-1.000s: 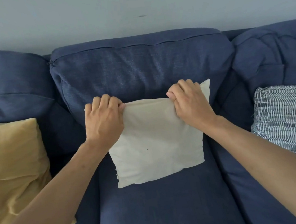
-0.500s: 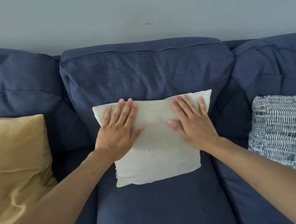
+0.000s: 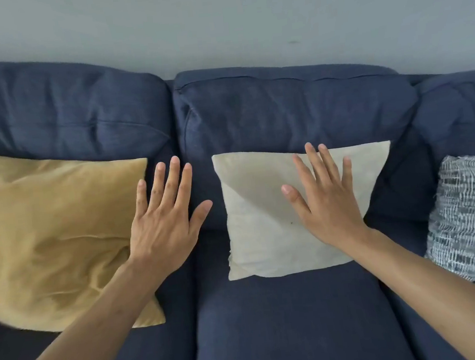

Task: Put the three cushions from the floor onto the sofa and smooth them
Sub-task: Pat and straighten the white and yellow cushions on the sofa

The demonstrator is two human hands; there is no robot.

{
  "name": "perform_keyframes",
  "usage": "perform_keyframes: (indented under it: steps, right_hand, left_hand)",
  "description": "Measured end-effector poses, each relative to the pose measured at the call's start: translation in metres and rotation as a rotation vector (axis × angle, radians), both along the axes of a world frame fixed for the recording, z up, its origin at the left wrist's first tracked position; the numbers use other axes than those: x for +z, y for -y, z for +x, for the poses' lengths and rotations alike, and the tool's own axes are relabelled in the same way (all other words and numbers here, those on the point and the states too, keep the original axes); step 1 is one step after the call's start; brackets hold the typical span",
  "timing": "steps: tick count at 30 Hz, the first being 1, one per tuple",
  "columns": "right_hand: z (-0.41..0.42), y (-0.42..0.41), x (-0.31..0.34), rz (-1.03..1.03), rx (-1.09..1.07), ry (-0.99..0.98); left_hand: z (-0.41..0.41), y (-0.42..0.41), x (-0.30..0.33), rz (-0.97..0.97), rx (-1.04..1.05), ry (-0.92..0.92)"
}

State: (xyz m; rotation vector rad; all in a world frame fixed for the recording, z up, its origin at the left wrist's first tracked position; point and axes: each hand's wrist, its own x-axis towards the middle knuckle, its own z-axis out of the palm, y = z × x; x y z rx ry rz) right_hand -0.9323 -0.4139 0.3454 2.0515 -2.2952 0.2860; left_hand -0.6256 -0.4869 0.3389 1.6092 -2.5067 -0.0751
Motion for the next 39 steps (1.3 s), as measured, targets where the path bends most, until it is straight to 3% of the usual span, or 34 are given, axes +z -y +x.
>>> perform_keyframes:
  steps: [11,18,25,32,39]
  right_hand:
    - [0.201,0.017,0.009,-0.033,0.027,0.063]
    - [0.311,0.035,-0.008,-0.04,0.106,0.125]
    - [0.4,0.074,-0.011,-0.043,0.236,0.154]
    - [0.472,0.149,-0.026,-0.122,0.299,0.143]
    - [0.453,0.184,-0.053,-0.079,0.217,-0.035]
  left_hand:
    - [0.208,-0.01,0.033,0.066,0.081,0.0]
    - [0.303,-0.014,0.016,0.123,0.192,-0.031]
    - [0.351,0.007,0.0,0.16,0.165,-0.096]
    - [0.344,0.115,0.0,-0.014,-0.047,-0.257]
    - [0.348,0.187,-0.048,-0.085,-0.124,0.024]
